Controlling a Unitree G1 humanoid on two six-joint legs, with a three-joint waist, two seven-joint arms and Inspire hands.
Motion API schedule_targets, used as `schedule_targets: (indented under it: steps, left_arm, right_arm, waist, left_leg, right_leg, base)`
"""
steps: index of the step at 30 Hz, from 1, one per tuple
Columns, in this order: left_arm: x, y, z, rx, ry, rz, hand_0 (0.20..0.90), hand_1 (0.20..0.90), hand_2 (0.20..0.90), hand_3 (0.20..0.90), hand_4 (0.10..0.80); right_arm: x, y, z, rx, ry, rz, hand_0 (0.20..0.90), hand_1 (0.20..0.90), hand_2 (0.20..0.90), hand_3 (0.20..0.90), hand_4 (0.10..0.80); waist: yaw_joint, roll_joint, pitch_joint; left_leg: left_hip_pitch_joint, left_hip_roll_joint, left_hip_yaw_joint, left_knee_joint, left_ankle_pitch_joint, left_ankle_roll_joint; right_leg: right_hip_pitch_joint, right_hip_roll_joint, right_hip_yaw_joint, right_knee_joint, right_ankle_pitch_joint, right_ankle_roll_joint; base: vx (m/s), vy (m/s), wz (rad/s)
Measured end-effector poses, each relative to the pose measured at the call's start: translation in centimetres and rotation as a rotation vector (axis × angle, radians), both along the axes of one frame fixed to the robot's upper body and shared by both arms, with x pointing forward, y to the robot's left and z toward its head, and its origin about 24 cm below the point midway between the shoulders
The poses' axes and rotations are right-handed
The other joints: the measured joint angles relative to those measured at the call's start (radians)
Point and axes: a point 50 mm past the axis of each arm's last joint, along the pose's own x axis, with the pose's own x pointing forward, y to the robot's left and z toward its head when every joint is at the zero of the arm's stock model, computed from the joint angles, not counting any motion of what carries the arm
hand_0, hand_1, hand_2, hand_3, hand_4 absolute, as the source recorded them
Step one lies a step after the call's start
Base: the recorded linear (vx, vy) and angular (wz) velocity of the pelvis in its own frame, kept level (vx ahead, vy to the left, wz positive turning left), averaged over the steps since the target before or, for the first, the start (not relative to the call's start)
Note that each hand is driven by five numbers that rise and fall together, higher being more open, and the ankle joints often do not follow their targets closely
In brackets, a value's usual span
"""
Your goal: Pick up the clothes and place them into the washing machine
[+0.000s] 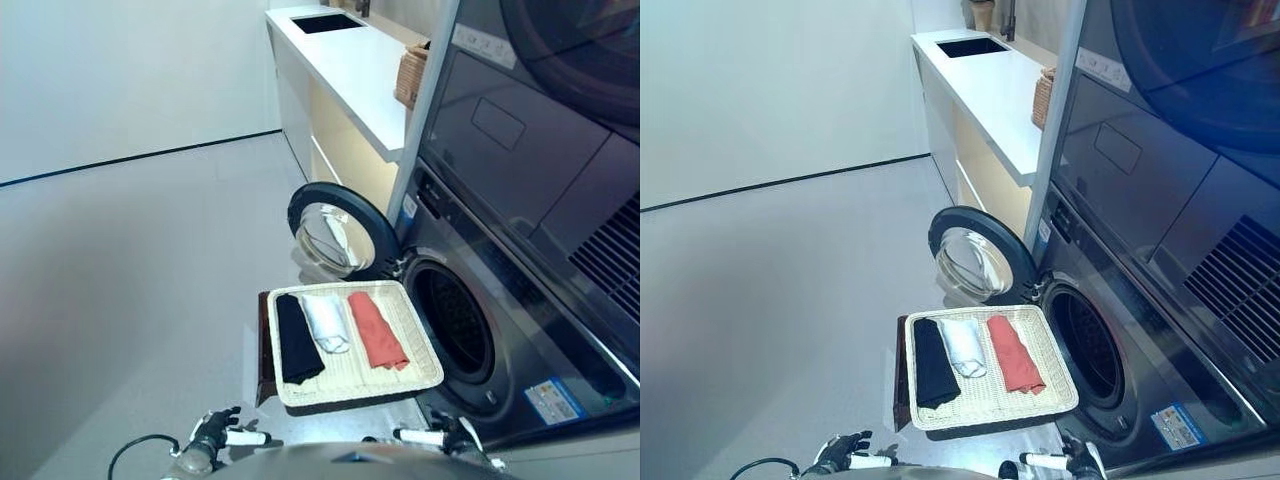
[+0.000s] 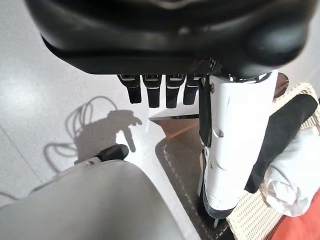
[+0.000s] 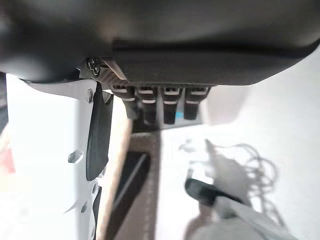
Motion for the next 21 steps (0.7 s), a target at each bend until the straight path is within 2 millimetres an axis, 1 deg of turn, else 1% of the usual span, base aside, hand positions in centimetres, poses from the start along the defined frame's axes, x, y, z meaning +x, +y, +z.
schedule_targets:
  steps: [1,3,5,6,7,9,10,11,12,14,16,18,19,20,21]
  left_arm:
    - [0.4,-0.2,0.1,-0.008,-0.022,0.003,0.900,0.900,0.900,0.900,0.800]
    - [1.2,-0.4,0.4,-0.024,-0.073,0.017,0.900,0.900,0.900,0.900,0.800]
    - [2.9,-0.8,1.0,-0.053,-0.172,0.082,0.900,0.900,0.900,0.900,0.800]
    - [4.3,-0.8,1.5,-0.062,-0.223,0.108,0.900,0.900,0.900,0.900,0.800]
    - [5.4,-0.9,1.8,-0.065,-0.253,0.119,0.900,0.900,0.900,0.900,0.800]
    - [7.5,-0.9,2.6,-0.069,-0.327,0.159,0.900,0.900,0.900,0.900,0.800]
    - [8.7,-0.8,3.3,-0.075,-0.385,0.192,0.900,0.900,0.900,0.900,0.800]
    - [10.0,-0.8,4.1,-0.090,-0.440,0.222,0.900,0.900,0.900,0.900,0.800]
    - [10.9,-0.9,4.5,-0.099,-0.472,0.234,0.900,0.900,0.900,0.900,0.800]
    - [12.6,-1.0,6.1,-0.133,-0.586,0.270,0.900,0.900,0.900,0.900,0.800]
    - [14.8,-1.6,8.2,-0.188,-0.711,0.287,0.900,0.900,0.900,0.900,0.800]
    - [16.6,-1.7,10.6,-0.231,-0.839,0.311,0.900,0.900,0.900,0.900,0.800]
    - [17.2,-1.8,11.5,-0.245,-0.889,0.312,0.900,0.900,0.900,0.900,0.800]
    - [18.2,-1.9,12.8,-0.258,-0.947,0.316,0.900,0.900,0.900,0.900,0.800]
    - [18.7,-1.9,13.5,-0.267,-0.983,0.320,0.900,0.900,0.900,0.900,0.800]
  right_arm:
    - [0.5,0.0,0.2,-0.008,-0.016,0.025,0.900,0.900,0.900,0.900,0.800]
    - [1.8,-0.2,0.7,-0.022,-0.054,0.060,0.900,0.900,0.900,0.900,0.800]
    - [5.3,-0.7,2.0,-0.076,-0.143,0.111,0.900,0.900,0.900,0.900,0.800]
    - [7.3,-1.0,2.9,-0.105,-0.203,0.126,0.900,0.900,0.900,0.900,0.800]
    - [8.8,-1.3,3.7,-0.129,-0.245,0.133,0.900,0.900,0.900,0.900,0.800]
    - [11.8,-1.7,5.5,-0.181,-0.319,0.165,0.900,0.900,0.900,0.900,0.800]
    - [13.8,-1.7,6.8,-0.206,-0.375,0.179,0.900,0.900,0.900,0.900,0.800]
    - [15.6,-1.8,8.1,-0.229,-0.429,0.181,0.900,0.900,0.900,0.900,0.800]
    - [16.5,-1.8,8.8,-0.243,-0.460,0.180,0.900,0.900,0.900,0.900,0.800]
    - [19.0,-1.2,10.8,-0.272,-0.545,0.209,0.900,0.900,0.900,0.900,0.800]
    - [20.9,-1.2,12.9,-0.301,-0.621,0.206,0.900,0.900,0.900,0.900,0.800]
    - [22.8,-0.8,14.8,-0.320,-0.681,0.224,0.900,0.900,0.900,0.900,0.800]
    - [23.4,-0.8,15.6,-0.337,-0.705,0.229,0.900,0.900,0.900,0.900,0.800]
    - [24.1,-0.7,16.5,-0.352,-0.732,0.229,0.900,0.900,0.900,0.900,0.800]
    - [24.5,-0.6,17.0,-0.357,-0.742,0.229,0.900,0.900,0.900,0.900,0.800]
  waist:
    - [-0.001,-0.003,-0.002]
    - [0.005,0.002,-0.001]
    - [0.015,0.000,0.024]
    - [0.014,0.008,0.046]
    - [0.015,0.009,0.079]
    - [0.029,0.016,0.122]
    - [0.029,0.015,0.147]
    - [0.033,0.014,0.173]
    - [0.036,0.015,0.194]
    - [0.053,0.005,0.210]
    - [0.056,0.000,0.235]
    - [0.062,-0.007,0.256]
    - [0.056,-0.010,0.260]
    - [0.063,-0.008,0.277]
    - [0.065,-0.011,0.283]
  left_leg:
    - [-0.016,0.000,-0.004,0.001,-0.001,-0.007]
    - [-0.040,0.000,-0.006,-0.002,0.006,-0.010]
    - [-0.127,-0.003,-0.005,0.008,0.029,-0.008]
    - [-0.169,-0.004,-0.007,0.030,0.032,-0.006]
    - [-0.185,-0.006,-0.009,0.033,0.045,-0.004]
    - [-0.271,-0.008,-0.010,0.090,0.042,-0.003]
    - [-0.322,-0.011,-0.015,0.115,0.041,-0.006]
    - [-0.357,-0.010,-0.017,0.123,0.045,-0.010]
    - [-0.369,-0.010,-0.022,0.123,0.049,-0.013]
    - [-0.429,-0.010,-0.022,0.148,0.045,-0.017]
    - [-0.487,-0.012,-0.018,0.165,0.047,-0.016]
    - [-0.541,-0.013,-0.014,0.194,0.051,-0.012]
    - [-0.563,-0.015,-0.013,0.205,0.049,-0.008]
    - [-0.571,-0.016,-0.013,0.208,0.054,-0.002]
    - [-0.577,-0.017,-0.012,0.213,0.052,0.000]
  right_leg:
    - [-0.014,0.000,-0.001,0.000,-0.006,0.003]
    - [-0.043,0.000,-0.002,0.000,-0.002,0.002]
    - [-0.123,-0.003,-0.005,0.008,0.017,0.003]
    - [-0.161,-0.007,-0.004,0.017,0.025,0.001]
    - [-0.173,-0.007,-0.006,0.011,0.043,0.003]
    - [-0.241,-0.010,-0.023,0.049,0.038,-0.002]
    - [-0.294,-0.012,-0.025,0.083,0.030,-0.012]
    - [-0.335,-0.012,-0.026,0.108,0.030,-0.012]
    - [-0.350,-0.013,-0.025,0.118,0.029,-0.013]
    - [-0.426,-0.019,-0.027,0.175,0.006,-0.022]
    - [-0.496,-0.029,-0.027,0.231,-0.007,-0.017]
    - [-0.558,-0.041,-0.028,0.285,-0.027,-0.017]
    - [-0.587,-0.047,-0.026,0.310,-0.036,-0.017]
    - [-0.593,-0.050,-0.027,0.316,-0.034,-0.022]
    - [-0.599,-0.051,-0.027,0.321,-0.036,-0.022]
  base:
    - [-0.097,-0.035,0.13]
    - [-0.222,-0.041,0.06]
    - [-0.268,-0.053,0.04]
    - [-0.224,-0.044,0.06]
    - [-0.305,-0.064,0.14]
    - [-0.211,-0.053,0.18]
    - [-0.122,-0.034,0.15]
    - [-0.087,-0.028,0.14]
    - [-0.072,-0.024,0.10]
    - [-0.050,-0.024,0.05]
    - [-0.033,-0.002,0.14]
    - [-0.014,0.019,0.15]
    - [-0.007,0.012,0.11]
    - [-0.007,0.038,0.08]
    - [-0.001,0.035,0.06]
